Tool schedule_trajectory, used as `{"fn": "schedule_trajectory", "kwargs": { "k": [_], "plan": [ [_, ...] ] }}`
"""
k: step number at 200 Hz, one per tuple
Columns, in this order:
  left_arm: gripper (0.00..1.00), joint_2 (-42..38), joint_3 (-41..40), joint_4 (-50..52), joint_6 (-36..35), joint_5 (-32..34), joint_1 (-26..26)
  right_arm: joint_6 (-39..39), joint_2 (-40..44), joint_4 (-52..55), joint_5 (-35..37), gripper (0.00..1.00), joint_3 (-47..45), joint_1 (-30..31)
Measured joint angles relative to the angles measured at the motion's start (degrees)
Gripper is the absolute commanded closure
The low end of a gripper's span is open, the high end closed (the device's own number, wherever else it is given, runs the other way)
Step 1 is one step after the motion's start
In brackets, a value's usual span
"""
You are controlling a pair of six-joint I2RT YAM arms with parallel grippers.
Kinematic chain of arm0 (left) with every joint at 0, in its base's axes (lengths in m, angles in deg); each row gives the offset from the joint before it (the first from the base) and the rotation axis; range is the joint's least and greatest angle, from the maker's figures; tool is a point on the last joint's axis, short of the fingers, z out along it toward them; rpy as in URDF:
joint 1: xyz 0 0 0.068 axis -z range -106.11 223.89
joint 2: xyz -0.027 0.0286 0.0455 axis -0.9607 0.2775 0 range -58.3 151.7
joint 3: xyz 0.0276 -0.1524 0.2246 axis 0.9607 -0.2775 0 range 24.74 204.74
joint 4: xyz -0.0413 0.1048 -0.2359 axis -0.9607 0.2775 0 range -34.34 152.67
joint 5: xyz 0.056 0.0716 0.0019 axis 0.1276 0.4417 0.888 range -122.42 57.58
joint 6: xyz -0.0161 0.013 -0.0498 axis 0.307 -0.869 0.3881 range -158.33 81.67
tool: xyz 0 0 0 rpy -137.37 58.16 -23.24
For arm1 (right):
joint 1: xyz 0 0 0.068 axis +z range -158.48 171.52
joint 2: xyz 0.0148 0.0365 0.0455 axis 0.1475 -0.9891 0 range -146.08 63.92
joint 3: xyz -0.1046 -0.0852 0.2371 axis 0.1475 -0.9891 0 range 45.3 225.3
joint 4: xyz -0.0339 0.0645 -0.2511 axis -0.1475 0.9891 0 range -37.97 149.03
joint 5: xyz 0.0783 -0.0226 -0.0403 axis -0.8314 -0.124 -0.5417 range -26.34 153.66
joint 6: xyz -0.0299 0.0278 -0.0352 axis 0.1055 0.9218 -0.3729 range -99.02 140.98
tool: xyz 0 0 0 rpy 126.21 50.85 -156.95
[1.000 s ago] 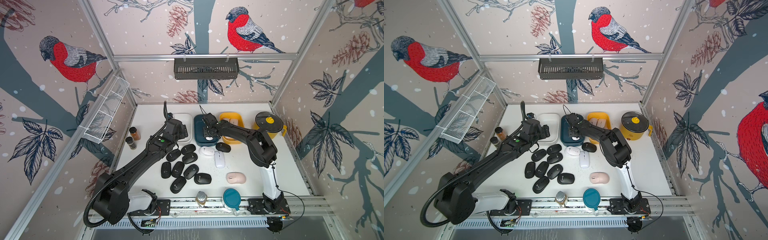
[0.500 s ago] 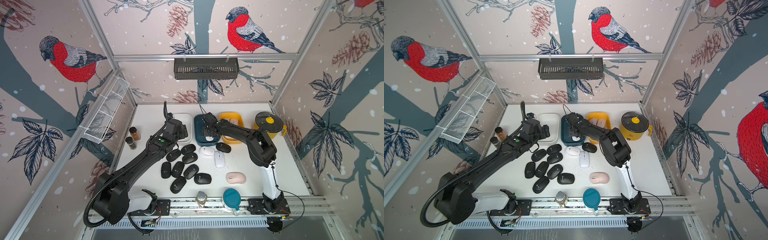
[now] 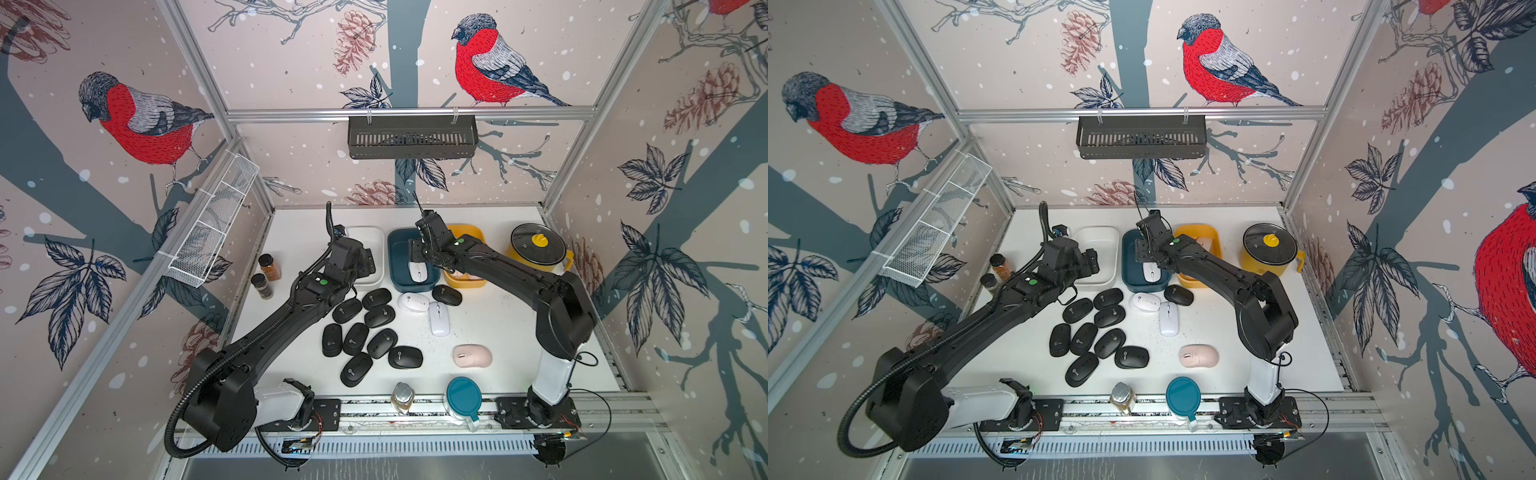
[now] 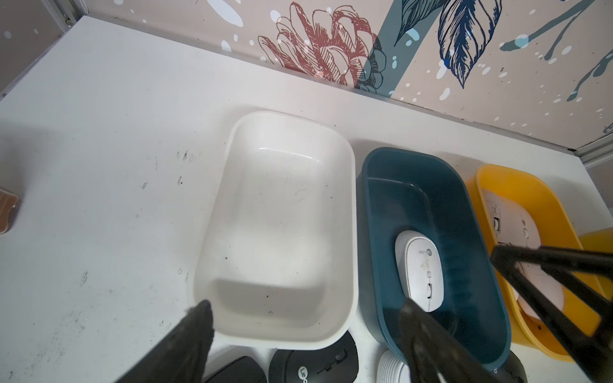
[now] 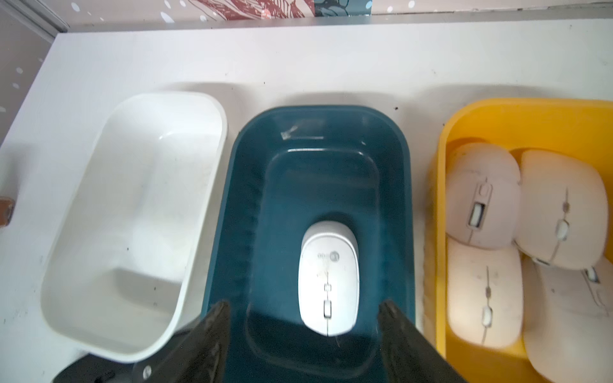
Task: Place the mice by color into the storage box
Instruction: Place the mouse in the storage box, then pick up the mouse from the center of the board.
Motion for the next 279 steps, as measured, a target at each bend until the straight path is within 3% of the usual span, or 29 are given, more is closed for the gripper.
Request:
{"fn": "schedule_trajectory", "kwargs": {
  "k": [72, 112, 168, 279],
  "plan": [
    [0.13, -2.2, -0.8, 0.4, -1.7, 1.9, 0.0, 6.8, 18.9, 0.9, 5.8, 0.26, -21.6, 7.6],
    [0.13, -3.5, -1.6, 0.5, -2.6, 2.2, 0.0, 13.7, 24.1, 1.2, 6.4, 0.25, -31.8, 10.3],
    [0.13, -5.0, -3.2, 0.5, -2.5, 1.9, 0.0, 18.7, 21.9, -1.2, 4.1, 0.24, -38.2, 12.4],
    [0.13, -5.4, -4.6, 0.9, -1.6, 1.9, 0.0, 19.2, 13.9, -3.7, 2.5, 0.26, -36.8, 12.6]
  ]
}}
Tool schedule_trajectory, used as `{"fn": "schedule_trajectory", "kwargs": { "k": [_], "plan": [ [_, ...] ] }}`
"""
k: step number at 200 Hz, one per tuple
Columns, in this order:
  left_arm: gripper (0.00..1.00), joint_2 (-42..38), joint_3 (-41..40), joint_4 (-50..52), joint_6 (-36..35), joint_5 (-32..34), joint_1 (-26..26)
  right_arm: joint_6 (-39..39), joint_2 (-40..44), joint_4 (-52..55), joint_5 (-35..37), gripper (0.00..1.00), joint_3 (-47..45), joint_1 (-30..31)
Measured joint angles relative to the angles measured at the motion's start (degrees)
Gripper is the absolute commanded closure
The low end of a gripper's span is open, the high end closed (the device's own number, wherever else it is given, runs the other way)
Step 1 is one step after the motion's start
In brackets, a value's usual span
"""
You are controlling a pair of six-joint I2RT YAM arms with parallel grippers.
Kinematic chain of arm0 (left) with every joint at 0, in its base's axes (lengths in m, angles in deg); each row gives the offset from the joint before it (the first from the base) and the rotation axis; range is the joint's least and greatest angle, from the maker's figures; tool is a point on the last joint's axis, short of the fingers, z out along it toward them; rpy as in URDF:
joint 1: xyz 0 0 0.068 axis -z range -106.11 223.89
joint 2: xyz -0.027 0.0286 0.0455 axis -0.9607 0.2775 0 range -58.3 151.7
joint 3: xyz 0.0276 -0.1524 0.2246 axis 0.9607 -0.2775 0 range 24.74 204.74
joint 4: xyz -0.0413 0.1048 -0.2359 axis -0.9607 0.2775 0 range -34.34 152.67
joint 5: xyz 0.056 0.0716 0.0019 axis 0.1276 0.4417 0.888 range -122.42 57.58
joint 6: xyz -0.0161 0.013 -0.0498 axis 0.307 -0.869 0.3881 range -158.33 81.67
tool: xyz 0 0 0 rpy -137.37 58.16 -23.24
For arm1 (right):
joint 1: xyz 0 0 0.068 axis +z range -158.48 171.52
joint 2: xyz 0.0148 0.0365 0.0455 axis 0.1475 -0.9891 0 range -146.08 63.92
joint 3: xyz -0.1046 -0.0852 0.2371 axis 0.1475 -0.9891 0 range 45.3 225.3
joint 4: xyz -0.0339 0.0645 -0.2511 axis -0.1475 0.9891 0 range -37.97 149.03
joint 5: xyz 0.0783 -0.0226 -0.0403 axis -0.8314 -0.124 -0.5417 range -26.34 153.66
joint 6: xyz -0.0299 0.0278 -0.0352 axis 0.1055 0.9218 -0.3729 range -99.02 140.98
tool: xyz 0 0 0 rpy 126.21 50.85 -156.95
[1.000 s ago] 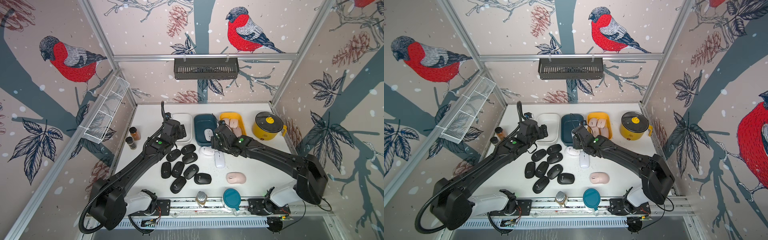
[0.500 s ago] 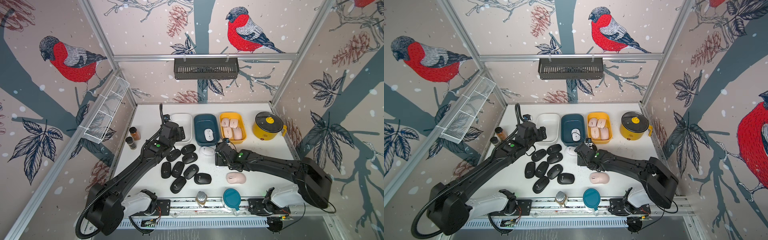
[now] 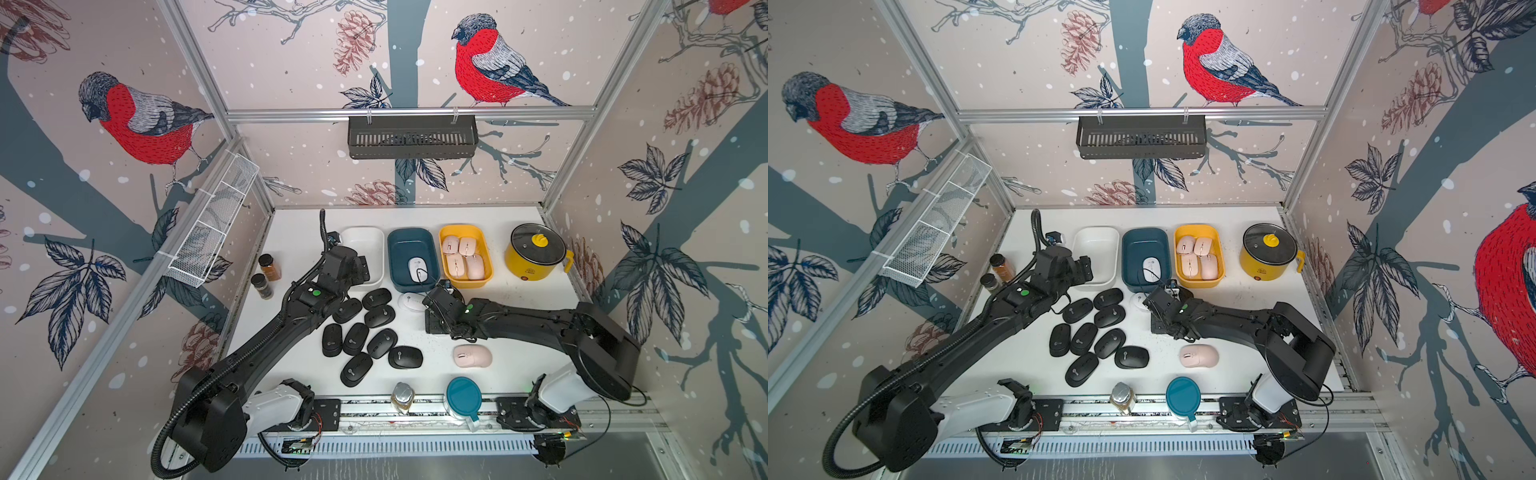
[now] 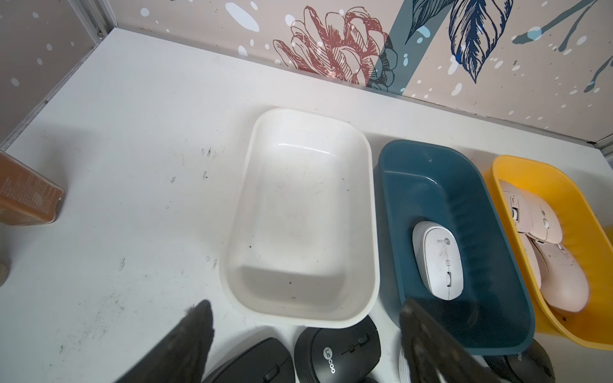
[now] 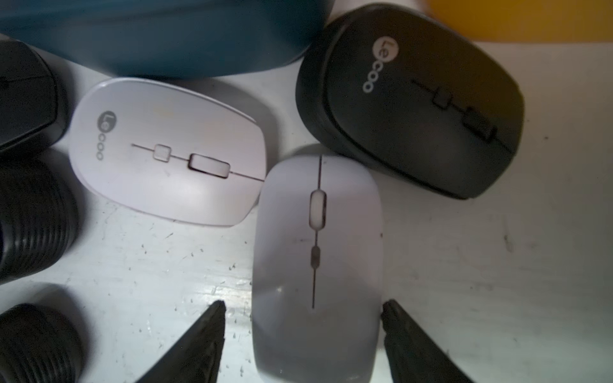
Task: Place the mice by color into the storage box
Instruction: Pick up the mouse from the center of the board.
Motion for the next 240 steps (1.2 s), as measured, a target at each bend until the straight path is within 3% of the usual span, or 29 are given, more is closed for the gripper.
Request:
{"fn": "schedule_trajectory", "kwargs": {
  "k": [106, 131, 152, 240],
  "plan": [
    [0.13, 0.1, -0.6, 0.4, 1.7, -0.1, 0.0, -1.2, -4.5, -0.3, 0.2, 0.31, 2.0, -0.6],
    [0.13, 0.2, -0.7, 0.5, 2.0, -0.2, 0.0, -1.2, -4.8, -0.3, 0.7, 0.36, 2.1, -0.6],
    [0.13, 0.3, -0.7, 0.4, 2.1, -0.3, 0.0, -1.2, -4.8, -0.2, 0.8, 0.46, 2.2, -0.7],
    [0.13, 0.6, -0.6, 0.8, 2.2, -1.7, 0.0, -1.2, 1.7, 4.2, 1.9, 0.45, 3.4, -0.3]
  ]
}}
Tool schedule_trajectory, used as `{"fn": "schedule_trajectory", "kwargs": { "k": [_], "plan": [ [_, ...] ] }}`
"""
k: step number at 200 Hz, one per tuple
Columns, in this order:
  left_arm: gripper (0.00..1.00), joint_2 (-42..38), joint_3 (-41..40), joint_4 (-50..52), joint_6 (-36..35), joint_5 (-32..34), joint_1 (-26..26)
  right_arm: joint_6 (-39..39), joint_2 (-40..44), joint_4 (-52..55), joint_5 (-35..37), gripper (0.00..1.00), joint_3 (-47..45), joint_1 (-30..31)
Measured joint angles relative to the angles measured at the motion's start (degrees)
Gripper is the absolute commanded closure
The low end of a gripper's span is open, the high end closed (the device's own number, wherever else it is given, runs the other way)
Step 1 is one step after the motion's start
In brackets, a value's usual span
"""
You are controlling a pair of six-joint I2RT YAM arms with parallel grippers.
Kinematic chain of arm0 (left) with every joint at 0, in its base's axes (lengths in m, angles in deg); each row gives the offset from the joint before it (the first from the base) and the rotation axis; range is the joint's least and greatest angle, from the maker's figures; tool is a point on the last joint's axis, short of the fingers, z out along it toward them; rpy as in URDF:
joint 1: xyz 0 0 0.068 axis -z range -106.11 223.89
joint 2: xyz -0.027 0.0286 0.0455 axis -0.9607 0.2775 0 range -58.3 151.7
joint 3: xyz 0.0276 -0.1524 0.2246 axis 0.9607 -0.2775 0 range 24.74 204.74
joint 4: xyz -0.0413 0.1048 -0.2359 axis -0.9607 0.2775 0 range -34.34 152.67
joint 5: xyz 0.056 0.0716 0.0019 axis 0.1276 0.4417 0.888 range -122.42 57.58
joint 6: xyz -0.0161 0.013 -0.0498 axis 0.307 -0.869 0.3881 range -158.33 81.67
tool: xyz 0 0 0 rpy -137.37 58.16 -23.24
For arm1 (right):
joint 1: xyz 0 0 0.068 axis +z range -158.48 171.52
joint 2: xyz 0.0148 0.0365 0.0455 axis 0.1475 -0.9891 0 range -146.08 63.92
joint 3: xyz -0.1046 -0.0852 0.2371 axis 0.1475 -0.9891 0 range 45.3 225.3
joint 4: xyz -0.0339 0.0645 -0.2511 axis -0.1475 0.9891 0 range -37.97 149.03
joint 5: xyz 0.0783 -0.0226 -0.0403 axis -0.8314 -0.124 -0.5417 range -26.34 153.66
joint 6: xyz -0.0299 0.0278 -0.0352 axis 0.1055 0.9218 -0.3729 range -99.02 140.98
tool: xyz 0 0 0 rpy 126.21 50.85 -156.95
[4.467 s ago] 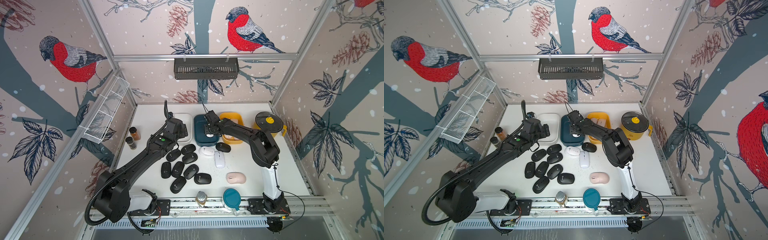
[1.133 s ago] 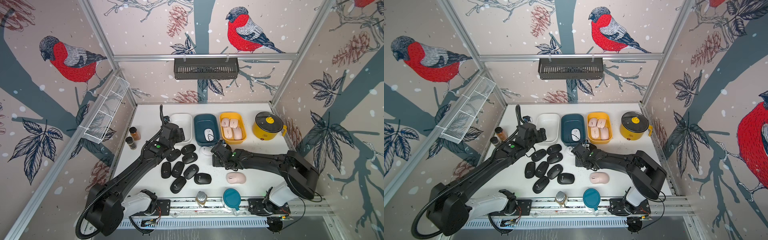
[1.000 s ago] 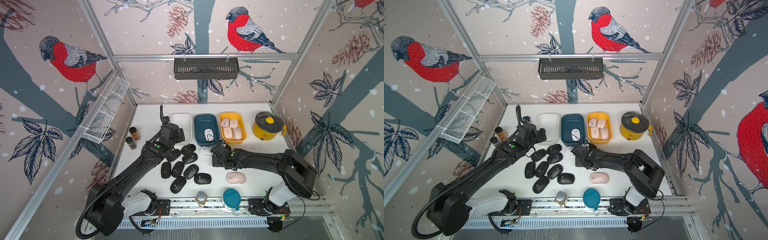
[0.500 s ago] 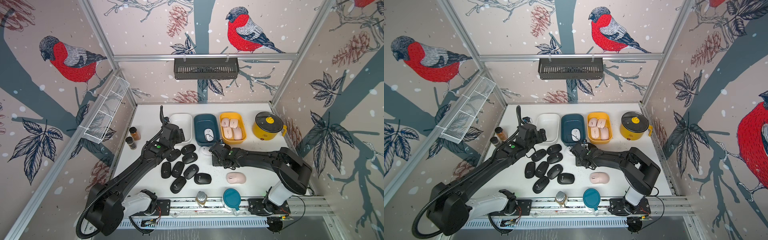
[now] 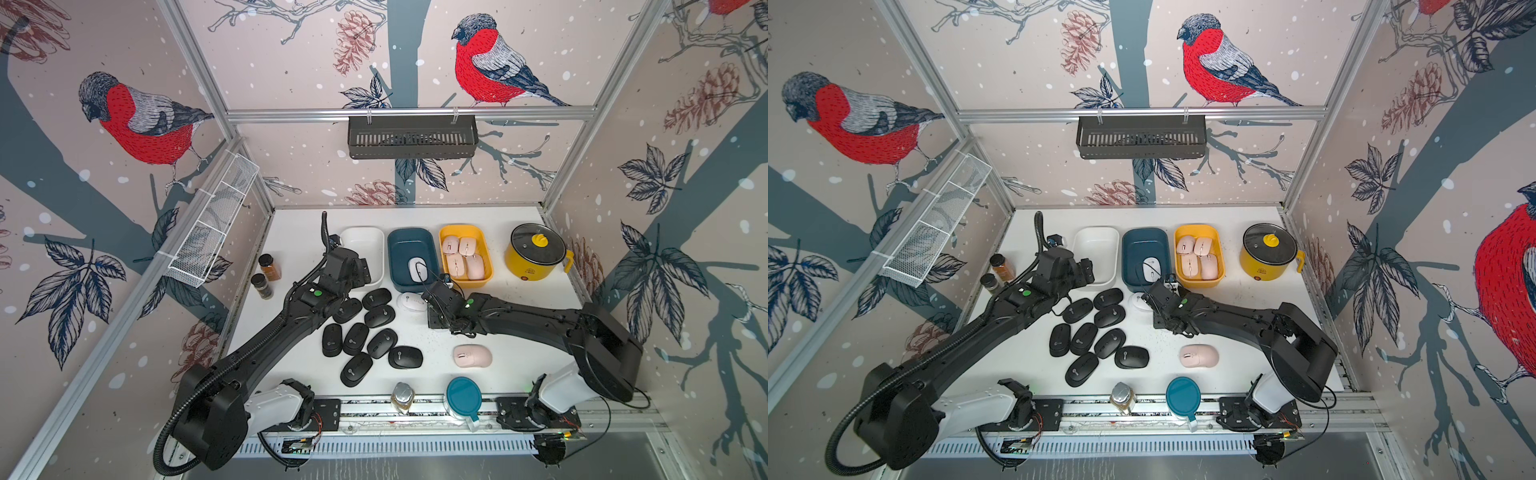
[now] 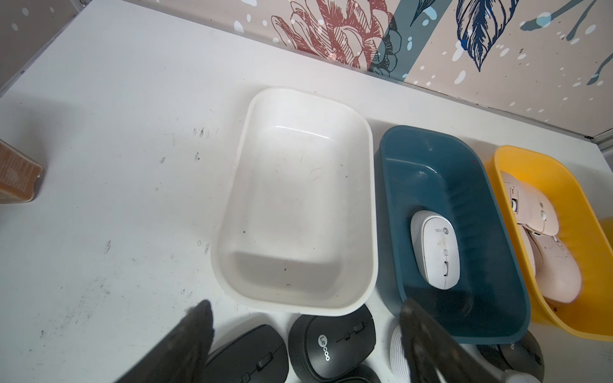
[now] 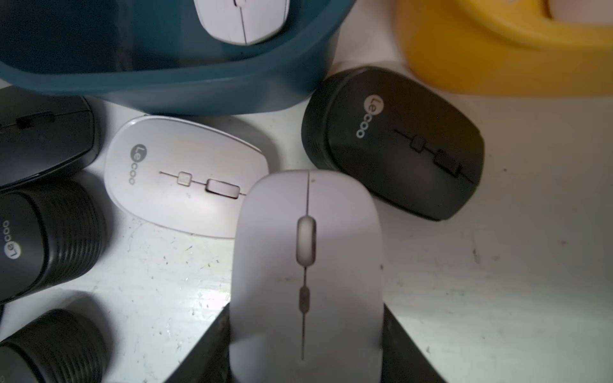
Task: Place the mice by color into the storage box
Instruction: Pick up the mouse from the center of the board.
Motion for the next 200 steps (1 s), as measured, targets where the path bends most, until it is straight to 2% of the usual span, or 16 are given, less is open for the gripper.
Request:
{"fn": "schedule_trajectory", "kwargs": {
  "k": [127, 200],
  "plan": [
    [0.13, -2.8, 0.1, 0.0, -3.6, 1.9, 0.0, -0.2, 7.5, 1.6, -0.1, 0.44, 1.6, -1.5],
    [0.12, -1.1, 2.4, -0.6, -8.5, 2.0, 0.0, -2.9, 7.9, 1.7, -1.4, 0.44, 4.8, -6.5]
  ]
}}
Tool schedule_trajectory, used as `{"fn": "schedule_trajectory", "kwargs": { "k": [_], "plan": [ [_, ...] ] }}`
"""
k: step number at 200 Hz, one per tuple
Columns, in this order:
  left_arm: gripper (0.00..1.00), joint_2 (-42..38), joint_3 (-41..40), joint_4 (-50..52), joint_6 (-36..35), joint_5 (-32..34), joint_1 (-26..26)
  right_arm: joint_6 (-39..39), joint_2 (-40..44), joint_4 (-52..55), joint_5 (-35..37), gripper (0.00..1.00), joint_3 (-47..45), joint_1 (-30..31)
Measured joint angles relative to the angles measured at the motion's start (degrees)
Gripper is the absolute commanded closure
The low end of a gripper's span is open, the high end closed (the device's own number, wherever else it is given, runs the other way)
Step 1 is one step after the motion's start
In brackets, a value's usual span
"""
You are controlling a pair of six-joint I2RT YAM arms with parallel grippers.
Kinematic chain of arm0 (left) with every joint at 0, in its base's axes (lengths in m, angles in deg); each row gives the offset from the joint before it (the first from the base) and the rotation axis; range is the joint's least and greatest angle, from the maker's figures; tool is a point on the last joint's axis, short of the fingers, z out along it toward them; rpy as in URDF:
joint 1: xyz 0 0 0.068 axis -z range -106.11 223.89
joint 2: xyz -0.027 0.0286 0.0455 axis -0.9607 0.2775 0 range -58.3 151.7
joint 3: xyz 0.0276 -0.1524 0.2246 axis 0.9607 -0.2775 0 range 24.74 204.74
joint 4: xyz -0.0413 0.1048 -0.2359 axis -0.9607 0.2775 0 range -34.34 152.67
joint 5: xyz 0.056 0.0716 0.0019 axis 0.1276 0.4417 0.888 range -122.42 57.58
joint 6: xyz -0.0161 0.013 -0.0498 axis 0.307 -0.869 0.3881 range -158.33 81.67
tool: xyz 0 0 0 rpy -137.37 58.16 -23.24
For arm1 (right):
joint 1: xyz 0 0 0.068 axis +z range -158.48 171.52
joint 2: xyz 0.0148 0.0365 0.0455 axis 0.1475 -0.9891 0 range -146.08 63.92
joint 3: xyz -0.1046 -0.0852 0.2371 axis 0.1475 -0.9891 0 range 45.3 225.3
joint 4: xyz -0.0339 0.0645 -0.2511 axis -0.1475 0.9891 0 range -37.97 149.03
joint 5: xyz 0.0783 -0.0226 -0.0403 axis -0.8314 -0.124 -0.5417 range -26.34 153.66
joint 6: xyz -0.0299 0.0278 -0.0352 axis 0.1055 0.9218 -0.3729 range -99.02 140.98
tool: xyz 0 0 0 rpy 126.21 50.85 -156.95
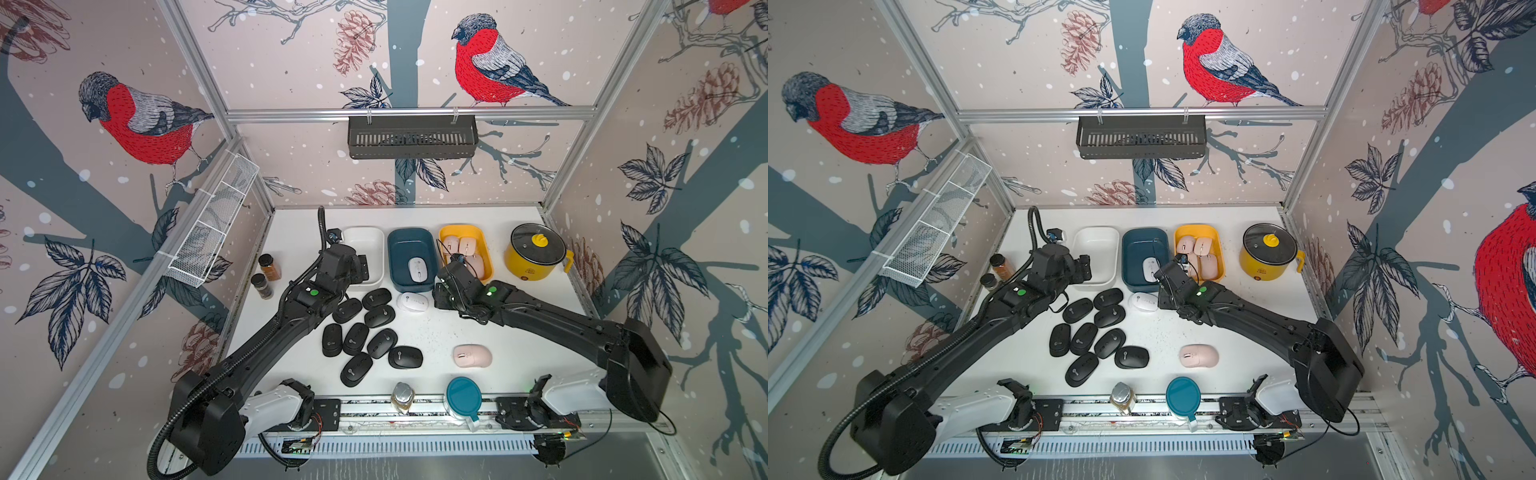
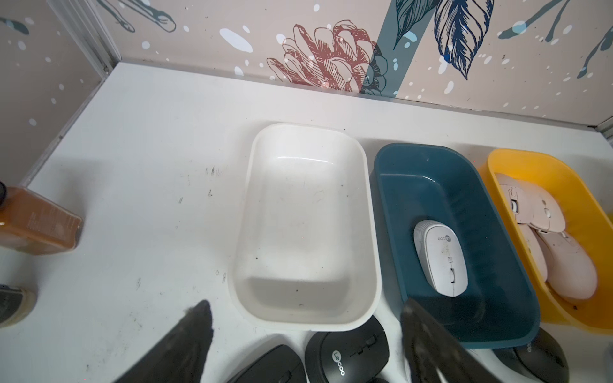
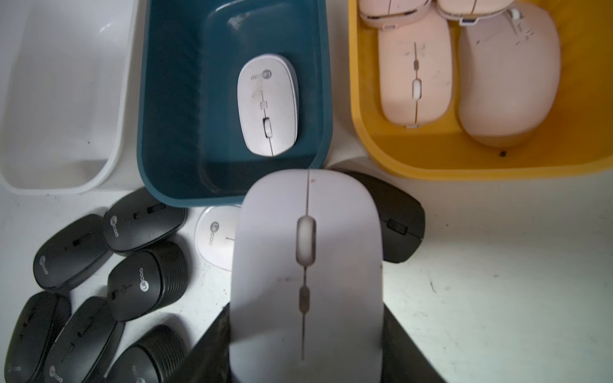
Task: Place the mice by color into the storage box
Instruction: Pick up the mouse from the center of the board, then place the mouse in the storage box.
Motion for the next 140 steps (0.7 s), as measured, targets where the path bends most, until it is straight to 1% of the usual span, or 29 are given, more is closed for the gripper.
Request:
{"fn": "schedule_trajectory", "kwargs": {
  "k": [42, 68, 88, 140],
  "plan": [
    [0.11, 4.1, 4.1, -1.3, -5.0, 2.7, 0.0, -1.6, -1.2, -0.3, -1.5, 0.44, 2.7, -3.2],
    [0.11, 5.6, 4.6, -3.9, -8.4, 4.0, -0.2, -2.8, -3.3, -0.4, -2.3, 0.44, 5.3, -4.5],
    [0.11, 6.5, 4.6, -6.0, -10.1, 3.8, -0.9, -4.0, -6.3, -0.4, -2.6, 0.44, 8.6, -4.9],
    [0.11, 9.2, 5.3, -10.0, -11.3, 0.9, -4.0, -7.4, -14.8, 0.2, -3.8, 0.44, 18.0, -5.5]
  ]
}}
